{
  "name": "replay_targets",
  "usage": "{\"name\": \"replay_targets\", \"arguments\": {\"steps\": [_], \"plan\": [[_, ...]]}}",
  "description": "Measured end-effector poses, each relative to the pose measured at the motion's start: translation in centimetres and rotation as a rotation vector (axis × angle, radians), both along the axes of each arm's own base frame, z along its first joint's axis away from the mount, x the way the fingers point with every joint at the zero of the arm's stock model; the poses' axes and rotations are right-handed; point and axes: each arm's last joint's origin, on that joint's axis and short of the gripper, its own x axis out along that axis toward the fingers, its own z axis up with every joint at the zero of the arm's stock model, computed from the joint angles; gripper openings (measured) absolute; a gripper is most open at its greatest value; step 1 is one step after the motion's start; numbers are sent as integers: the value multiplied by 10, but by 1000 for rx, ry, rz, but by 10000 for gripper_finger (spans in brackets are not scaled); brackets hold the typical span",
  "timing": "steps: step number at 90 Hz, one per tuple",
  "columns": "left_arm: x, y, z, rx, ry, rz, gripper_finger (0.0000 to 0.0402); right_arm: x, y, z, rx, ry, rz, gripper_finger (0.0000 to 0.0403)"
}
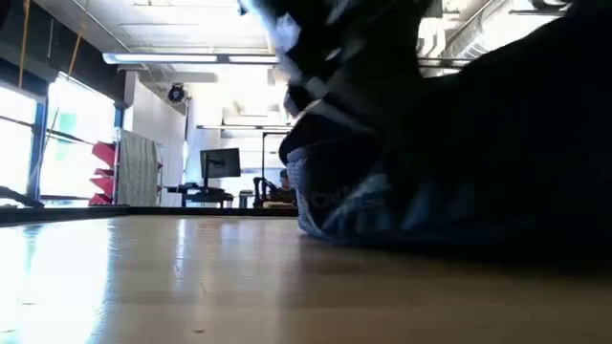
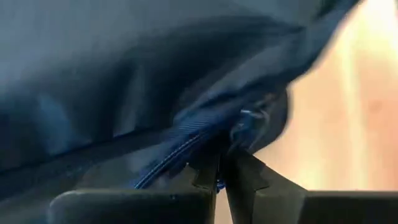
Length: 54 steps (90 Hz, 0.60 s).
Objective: Unpack backpack
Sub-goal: Put the white zip bag into the backpack
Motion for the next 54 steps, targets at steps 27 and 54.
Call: {"name": "replay_targets", "arguments": {"steps": [27, 54], "plan": [[-51, 30, 21, 308, 330, 165, 0, 70, -19, -26, 218, 18, 130, 80], [-101, 57, 29, 766, 516, 333, 4, 100, -21, 37, 156, -48, 242, 251]]}}
